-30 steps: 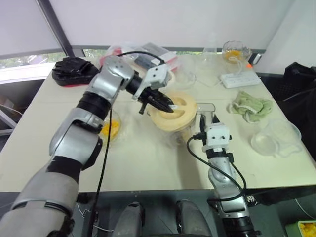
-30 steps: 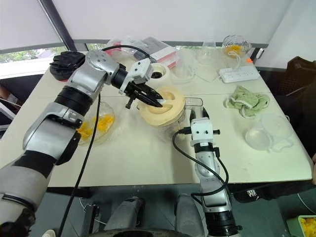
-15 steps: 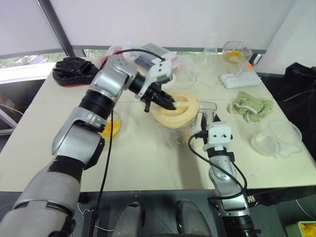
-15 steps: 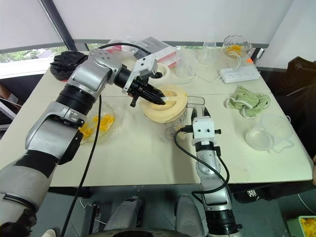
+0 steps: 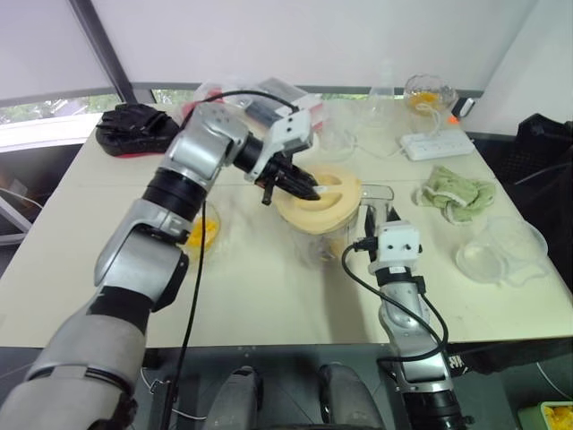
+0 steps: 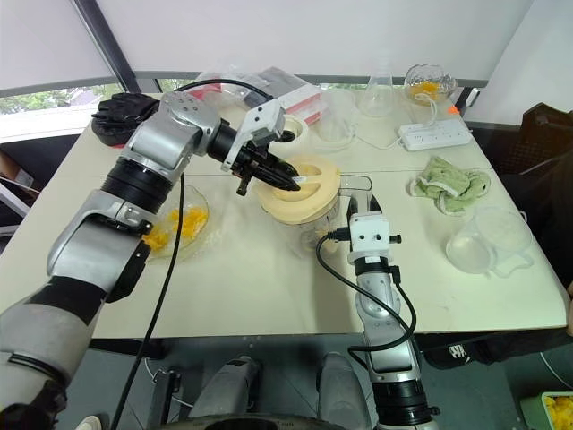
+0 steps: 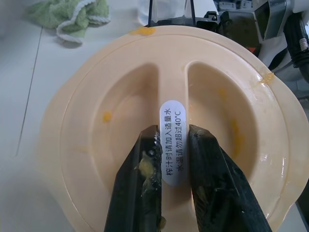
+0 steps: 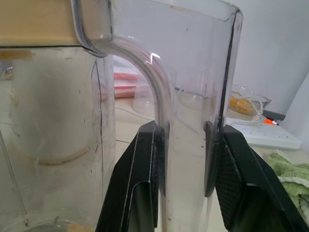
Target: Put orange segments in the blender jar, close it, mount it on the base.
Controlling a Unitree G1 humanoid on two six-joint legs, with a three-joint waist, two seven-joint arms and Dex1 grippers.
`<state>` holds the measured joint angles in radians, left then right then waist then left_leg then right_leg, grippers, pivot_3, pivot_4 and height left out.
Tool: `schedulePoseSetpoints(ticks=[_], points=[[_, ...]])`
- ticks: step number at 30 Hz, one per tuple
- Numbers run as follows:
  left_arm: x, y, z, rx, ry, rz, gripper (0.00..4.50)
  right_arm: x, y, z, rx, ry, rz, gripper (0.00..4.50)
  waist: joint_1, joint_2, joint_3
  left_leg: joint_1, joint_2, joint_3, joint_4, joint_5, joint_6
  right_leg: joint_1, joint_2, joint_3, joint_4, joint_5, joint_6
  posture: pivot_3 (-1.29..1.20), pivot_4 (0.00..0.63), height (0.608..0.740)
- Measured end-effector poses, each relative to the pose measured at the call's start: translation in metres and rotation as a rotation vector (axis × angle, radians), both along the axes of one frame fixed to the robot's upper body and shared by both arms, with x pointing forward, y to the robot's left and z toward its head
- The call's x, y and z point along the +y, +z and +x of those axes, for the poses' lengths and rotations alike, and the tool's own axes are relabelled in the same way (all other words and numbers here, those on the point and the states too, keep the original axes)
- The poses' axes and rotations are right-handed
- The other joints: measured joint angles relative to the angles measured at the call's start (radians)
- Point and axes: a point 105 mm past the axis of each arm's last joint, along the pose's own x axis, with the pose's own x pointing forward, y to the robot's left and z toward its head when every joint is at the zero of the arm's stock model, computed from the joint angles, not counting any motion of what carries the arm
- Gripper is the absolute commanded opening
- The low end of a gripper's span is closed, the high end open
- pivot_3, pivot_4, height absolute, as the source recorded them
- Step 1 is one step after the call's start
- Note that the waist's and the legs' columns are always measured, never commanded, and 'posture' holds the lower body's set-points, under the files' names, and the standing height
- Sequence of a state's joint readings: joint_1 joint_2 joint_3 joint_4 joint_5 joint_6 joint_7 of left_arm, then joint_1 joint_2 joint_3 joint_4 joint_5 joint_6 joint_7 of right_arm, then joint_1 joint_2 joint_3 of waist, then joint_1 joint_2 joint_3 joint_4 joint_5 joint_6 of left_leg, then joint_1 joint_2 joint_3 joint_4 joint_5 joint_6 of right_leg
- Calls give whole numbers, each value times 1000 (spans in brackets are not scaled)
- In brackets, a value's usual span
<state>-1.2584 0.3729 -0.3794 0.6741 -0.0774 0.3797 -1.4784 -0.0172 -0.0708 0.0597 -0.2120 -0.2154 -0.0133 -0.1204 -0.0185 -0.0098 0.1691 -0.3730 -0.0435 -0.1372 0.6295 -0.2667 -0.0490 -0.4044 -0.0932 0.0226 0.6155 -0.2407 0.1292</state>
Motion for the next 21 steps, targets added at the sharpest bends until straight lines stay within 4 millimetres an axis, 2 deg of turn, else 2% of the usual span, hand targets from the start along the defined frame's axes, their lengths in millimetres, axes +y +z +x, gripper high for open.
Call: schedulePoseSetpoints(ticks=[4,14,21], points=[[-1,3,0,-40,-16,-25,3487,2,1,0,-6,8,-7,944,2,0,1,0,0,0,1,0,0,0,0,0,1,0,0,0,150,740],[0,7,4,-22,31,-109,3487,-1,0,0,-3,-3,0,944,2,0,1,0,0,0,1,0,0,0,0,0,2,0,0,0,150,740],[3,39,17,40,176,-400,3487,-4,0,0,-7,-6,22,944,0,1,4,-1,0,0,1,0,0,-2,0,0,2,0,0,0,150,740]])
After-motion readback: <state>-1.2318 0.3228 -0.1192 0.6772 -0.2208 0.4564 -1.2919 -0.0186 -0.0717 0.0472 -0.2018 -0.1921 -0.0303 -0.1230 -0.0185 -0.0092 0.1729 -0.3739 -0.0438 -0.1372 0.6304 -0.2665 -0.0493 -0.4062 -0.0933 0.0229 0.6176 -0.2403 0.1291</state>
